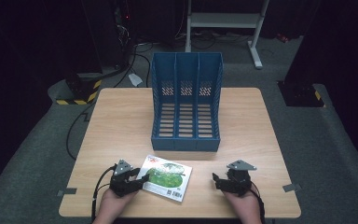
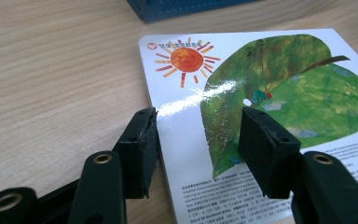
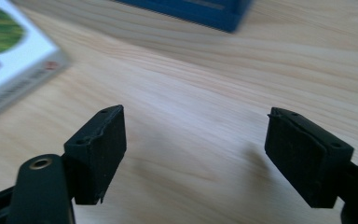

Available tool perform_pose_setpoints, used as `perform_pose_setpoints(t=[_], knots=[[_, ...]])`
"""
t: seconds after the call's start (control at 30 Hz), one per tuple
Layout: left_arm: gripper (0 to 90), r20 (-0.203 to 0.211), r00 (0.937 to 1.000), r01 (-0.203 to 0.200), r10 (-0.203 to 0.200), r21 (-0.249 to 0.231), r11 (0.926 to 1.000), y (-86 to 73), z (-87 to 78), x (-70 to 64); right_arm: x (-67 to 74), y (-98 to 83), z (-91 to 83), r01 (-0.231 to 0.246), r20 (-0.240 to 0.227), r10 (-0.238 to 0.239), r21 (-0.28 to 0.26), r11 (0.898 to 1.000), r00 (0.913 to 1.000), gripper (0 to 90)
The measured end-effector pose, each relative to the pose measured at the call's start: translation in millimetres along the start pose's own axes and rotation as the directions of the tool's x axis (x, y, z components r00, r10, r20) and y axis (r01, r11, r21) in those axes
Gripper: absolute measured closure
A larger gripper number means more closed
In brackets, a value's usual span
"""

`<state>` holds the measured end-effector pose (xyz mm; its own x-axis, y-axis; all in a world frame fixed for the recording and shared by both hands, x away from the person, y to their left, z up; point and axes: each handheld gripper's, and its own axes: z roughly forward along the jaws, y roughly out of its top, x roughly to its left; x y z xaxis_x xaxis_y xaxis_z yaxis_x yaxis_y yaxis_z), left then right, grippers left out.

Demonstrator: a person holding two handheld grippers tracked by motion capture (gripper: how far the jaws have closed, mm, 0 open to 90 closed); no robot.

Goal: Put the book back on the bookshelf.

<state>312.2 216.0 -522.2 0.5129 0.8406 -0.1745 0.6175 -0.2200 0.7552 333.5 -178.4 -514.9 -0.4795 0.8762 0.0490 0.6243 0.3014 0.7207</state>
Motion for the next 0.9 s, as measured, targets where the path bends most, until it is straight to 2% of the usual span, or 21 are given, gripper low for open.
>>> perform_pose_setpoints(t=[0.1, 0.13, 0.17, 0.23, 0.5, 0.63, 0.8, 0.83, 0.9], knots=[[47.4, 0.019, 0.9997, -0.012, 0.012, 0.01, 0.9999, -0.7, 0.0, -6.1, 16.3, 0.3, -0.3, 0.031, -0.054, -0.031, -0.004, 1.0, 0.9981, 21.9], [47.5, 0.019, 0.9997, -0.012, 0.012, 0.01, 0.9999, -0.7, 0.0, -6.1, 16.3, 0.3, -0.3, 0.031, -0.054, -0.031, -0.004, 1.0, 0.9981, 21.9], [48.2, 0.04, 0.9988, -0.029, 0.029, 0.016, 0.9994, -0.9, 1.1, -12.8, 24.4, -0.9, -0.3, 0.054, -0.081, -0.055, -0.005, 0.999, 0.9952, 21.9], [48.5, 0.057, 0.9973, -0.047, 0.045, 0.025, 0.9986, -1.0, 2.1, -19.2, 30.3, -2.0, -1.1, 0.066, -0.099, -0.066, -0.005, 0.998, 0.9929, 21.9], [49.6, 0.084, 0.9935, -0.08, 0.077, 0.034, 0.9962, -1.8, 3.7, -35.5, 43.0, -9.0, -16.0, 0.087, -0.174, -0.09, -0.024, 0.996, 0.9806, 21.1], [50.2, 0.09, 0.9921, -0.091, 0.087, 0.038, 0.9951, -2.3, 3.8, -41.6, 53.1, -10.9, -23.9, 0.107, -0.207, -0.114, -0.042, 0.993, 0.9717, 20.6], [50.1, 0.087, 0.9924, -0.09, 0.087, 0.035, 0.9953, -2.4, 4.1, -42.2, 63.2, -17.1, -25.3, 0.141, -0.226, -0.144, -0.029, 0.99, 0.9634, 19.5], [50.2, 0.089, 0.9924, -0.089, 0.085, 0.035, 0.9954, -2.3, 4.2, -41.7, 67.0, -18.6, -24.0, 0.165, -0.23, -0.165, -0.019, 0.986, 0.9592, 18.7], [50.1, 0.09, 0.9928, -0.082, 0.079, 0.035, 0.996, -2.4, 4.5, -42.2, 69.1, -19.0, -22.3, 0.182, -0.228, -0.181, -0.015, 0.983, 0.9567, 18.7]])
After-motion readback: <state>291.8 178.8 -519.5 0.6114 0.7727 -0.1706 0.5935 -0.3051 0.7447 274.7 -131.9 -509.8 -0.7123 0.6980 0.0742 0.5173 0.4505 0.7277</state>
